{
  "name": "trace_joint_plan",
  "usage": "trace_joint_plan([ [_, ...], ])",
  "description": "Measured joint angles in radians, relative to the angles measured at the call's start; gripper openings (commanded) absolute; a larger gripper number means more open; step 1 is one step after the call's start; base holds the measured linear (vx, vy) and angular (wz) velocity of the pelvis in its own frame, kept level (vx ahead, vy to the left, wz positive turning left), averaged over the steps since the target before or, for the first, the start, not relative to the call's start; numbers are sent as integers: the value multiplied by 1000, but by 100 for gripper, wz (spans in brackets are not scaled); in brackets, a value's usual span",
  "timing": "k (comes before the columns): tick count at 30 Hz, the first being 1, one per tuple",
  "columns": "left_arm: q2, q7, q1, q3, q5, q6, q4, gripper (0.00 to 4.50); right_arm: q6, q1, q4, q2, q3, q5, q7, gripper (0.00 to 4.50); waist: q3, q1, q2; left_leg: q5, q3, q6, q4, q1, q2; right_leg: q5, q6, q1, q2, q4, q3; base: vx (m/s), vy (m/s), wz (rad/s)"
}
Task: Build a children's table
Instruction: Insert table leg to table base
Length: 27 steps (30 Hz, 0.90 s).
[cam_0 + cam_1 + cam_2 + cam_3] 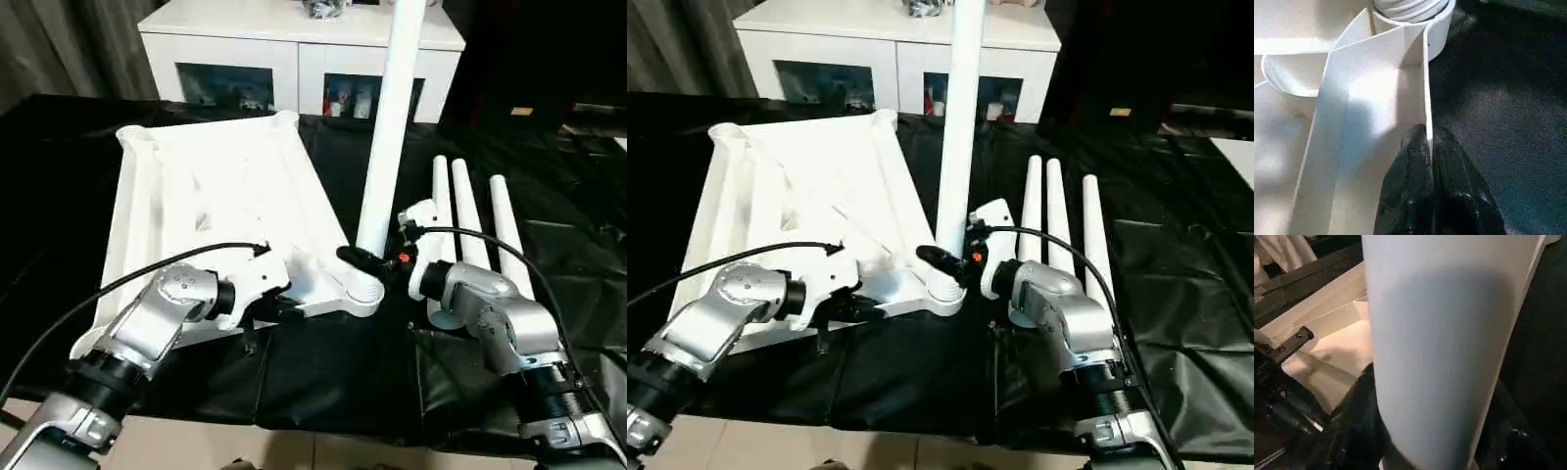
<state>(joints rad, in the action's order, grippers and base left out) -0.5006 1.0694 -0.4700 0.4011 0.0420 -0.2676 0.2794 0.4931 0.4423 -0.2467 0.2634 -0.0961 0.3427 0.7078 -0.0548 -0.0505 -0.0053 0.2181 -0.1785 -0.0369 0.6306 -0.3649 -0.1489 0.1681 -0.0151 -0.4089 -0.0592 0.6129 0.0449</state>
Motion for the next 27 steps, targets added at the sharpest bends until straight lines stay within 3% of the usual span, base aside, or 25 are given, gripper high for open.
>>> trace_joint_plan([
  [6,2,-4,2,-2,-2,-11,0,0,-38,-8,-30,-20,13,4,-1,188,2,1,-4,0,0,0,0,1,0,0,0,1,0,0,0,0,0,0],
  [14,8,-5,9,-3,-5,-28,-14,0,-141,-85,-52,-82,83,46,-16,188,7,2,-11,0,0,0,-4,3,0,1,1,2,0,-2,0,0,0,0],
  [19,18,-6,11,-2,-10,-31,-16,0,-275,-136,-72,-110,86,43,-26,188,9,-3,-12,0,-1,0,-8,9,0,3,2,6,0,-3,0,0,0,0],
  [27,30,-17,13,-2,-21,-37,-16,0,-518,-182,-89,-106,11,-83,-47,188,10,-2,-15,0,-1,0,-8,12,0,8,9,10,0,-4,-1,0,0,0],
])
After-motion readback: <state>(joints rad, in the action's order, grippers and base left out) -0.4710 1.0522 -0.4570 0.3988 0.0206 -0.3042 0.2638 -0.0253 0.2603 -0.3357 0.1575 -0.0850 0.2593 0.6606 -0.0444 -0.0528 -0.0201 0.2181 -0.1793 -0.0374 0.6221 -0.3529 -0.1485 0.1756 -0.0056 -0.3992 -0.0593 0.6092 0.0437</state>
